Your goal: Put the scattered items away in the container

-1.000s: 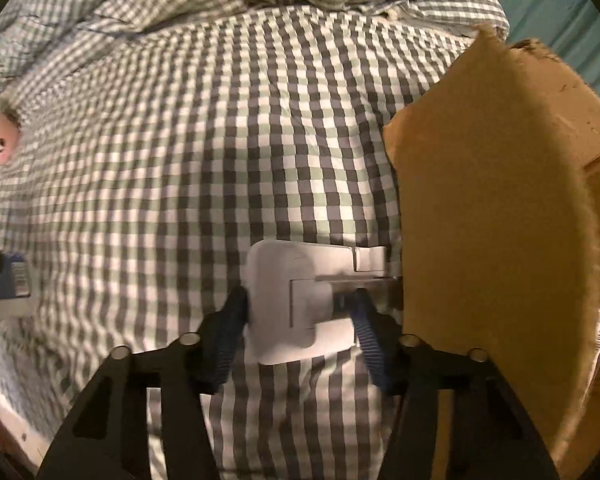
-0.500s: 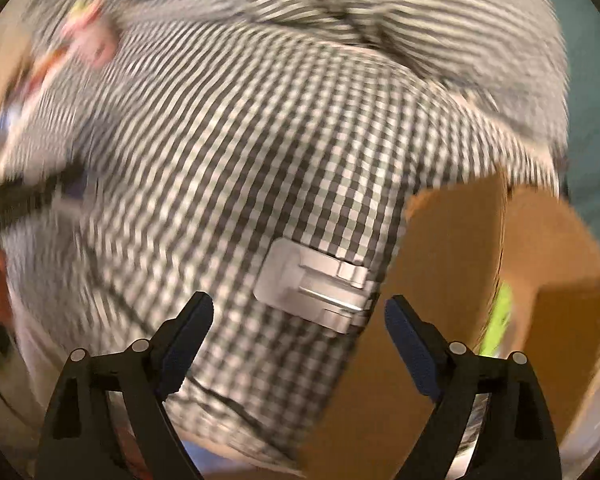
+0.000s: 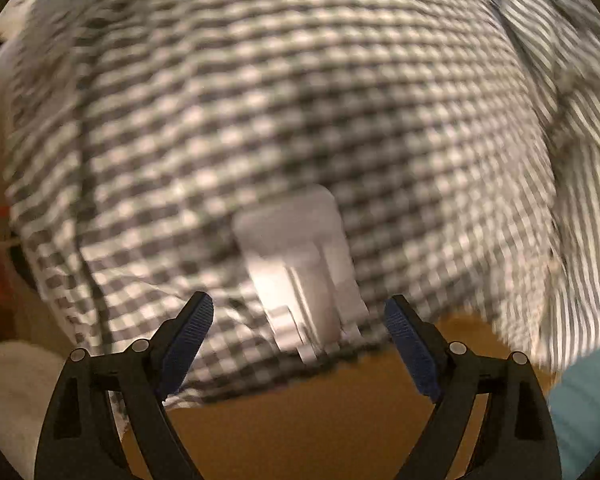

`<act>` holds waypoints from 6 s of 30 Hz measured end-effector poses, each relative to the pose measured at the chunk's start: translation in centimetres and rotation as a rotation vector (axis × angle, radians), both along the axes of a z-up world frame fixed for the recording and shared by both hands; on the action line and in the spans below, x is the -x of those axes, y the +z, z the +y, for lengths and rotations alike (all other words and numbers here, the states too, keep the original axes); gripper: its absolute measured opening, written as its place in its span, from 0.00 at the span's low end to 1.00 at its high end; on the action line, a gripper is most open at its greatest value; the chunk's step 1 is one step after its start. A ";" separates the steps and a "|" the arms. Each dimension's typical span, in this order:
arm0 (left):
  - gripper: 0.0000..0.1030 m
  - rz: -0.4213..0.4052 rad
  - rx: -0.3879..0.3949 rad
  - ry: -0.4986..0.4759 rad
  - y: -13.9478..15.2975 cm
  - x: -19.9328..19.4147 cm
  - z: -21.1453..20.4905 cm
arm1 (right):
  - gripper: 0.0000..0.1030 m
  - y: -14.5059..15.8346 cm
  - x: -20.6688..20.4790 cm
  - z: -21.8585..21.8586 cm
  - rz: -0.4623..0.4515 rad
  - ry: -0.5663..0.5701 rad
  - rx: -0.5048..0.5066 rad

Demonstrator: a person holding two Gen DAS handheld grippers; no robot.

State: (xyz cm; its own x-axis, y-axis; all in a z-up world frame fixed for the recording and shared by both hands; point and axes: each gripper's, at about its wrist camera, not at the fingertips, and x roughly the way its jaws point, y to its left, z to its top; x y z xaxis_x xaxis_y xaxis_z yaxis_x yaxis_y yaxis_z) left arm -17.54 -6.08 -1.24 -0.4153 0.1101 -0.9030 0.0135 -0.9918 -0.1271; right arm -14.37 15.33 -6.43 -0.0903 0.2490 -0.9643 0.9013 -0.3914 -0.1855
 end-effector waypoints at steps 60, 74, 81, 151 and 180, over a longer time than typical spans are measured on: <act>0.63 0.074 0.048 -0.051 2.4 -4.0 1.4 | 0.15 8.1 -0.4 -3.4 0.333 -0.926 0.332; 0.63 0.062 0.046 -0.039 2.3 -6.1 0.4 | 0.74 4.2 -5.4 -3.0 0.256 -0.860 0.367; 0.63 0.051 0.039 -0.046 1.8 -6.3 0.7 | 0.74 -1.3 -4.7 -4.5 0.141 -0.874 0.358; 0.63 0.035 0.071 -0.065 2.2 -7.5 1.4 | 0.59 -3.2 2.7 6.7 0.092 -1.339 0.739; 0.63 0.009 0.060 -0.031 1.1 -6.2 0.0 | 0.24 -1.8 3.1 -4.1 0.327 -1.029 0.464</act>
State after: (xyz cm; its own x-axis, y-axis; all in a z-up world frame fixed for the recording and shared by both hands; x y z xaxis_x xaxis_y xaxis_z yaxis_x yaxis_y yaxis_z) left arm -11.30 -6.05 -0.13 -0.4206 0.0690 -0.9046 -0.0183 -0.9975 -0.0676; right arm -17.45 11.24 -8.19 -0.3118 -0.0195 -0.9500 0.0566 -0.9984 0.0019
